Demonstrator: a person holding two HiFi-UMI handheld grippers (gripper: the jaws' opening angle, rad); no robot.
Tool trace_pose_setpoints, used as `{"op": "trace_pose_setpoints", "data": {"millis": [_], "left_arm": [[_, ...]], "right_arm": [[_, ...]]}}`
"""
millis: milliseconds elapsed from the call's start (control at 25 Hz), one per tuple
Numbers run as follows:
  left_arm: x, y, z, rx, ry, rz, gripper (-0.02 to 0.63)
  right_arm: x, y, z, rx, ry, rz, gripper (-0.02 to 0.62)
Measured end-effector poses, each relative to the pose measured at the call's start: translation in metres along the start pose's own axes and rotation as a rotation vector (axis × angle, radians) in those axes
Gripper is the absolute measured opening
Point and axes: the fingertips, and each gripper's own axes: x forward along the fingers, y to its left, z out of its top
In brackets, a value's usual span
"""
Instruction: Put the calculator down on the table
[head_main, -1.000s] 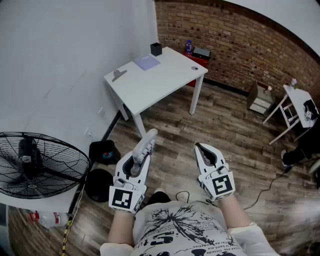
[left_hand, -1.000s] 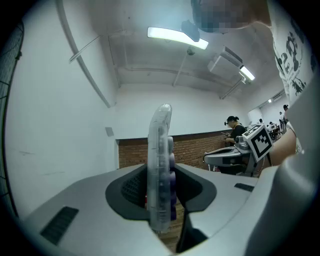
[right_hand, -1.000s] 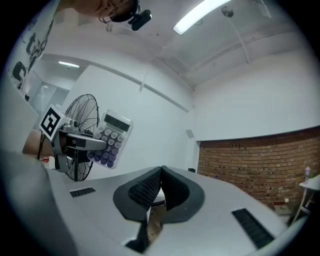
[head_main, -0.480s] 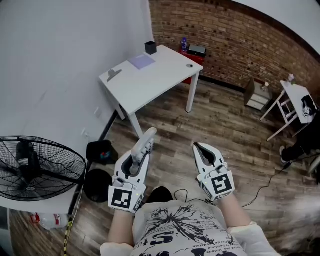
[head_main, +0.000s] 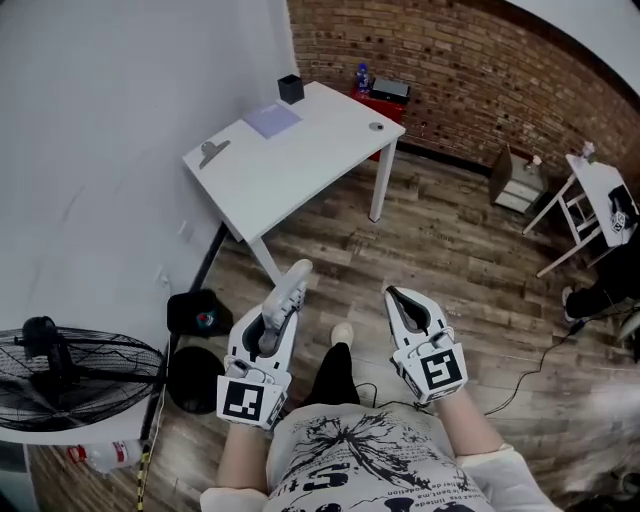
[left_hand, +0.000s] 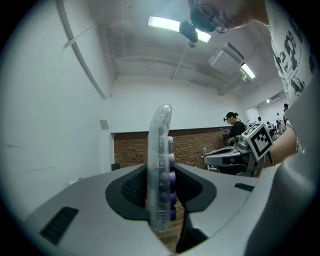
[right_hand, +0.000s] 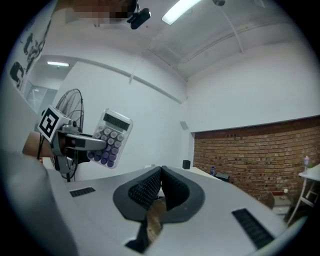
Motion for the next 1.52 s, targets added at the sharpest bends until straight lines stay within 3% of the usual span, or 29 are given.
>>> {"op": "trace_pose_setpoints", "data": {"millis": [320,600,960,1280,1520], "left_arm": [[0.141,0.088,-0.010,-0.030,0.006,-0.024,0.140],[0.258,0.185,-0.002,-0.039,-0.018,-0.019,0.140],[0.339,0.248,-0.013,-0.054,0.018,0.001,0.140],[0.396,0.279,-0.033,-0.053,0.052,0.098,0.140],[0.458,0.315,-0.042,-0.100,0.076,0.217,0.140]], "right_arm": [[0.138,-0.086,0.002,-0.039,0.054,-0.020,0.014],[0.276,-0.153,0.019,-0.041,0.030,-0.037,0.015],[0.381,-0.198,0.019,-0.029,0.008,-0.020,0.014],[0.464,-0.237,-0.007,-0.011,0.017,0.095,0.014],[0.552,-0.272,-0.001,-0.023,-0.004,0.258,0.014]]}}
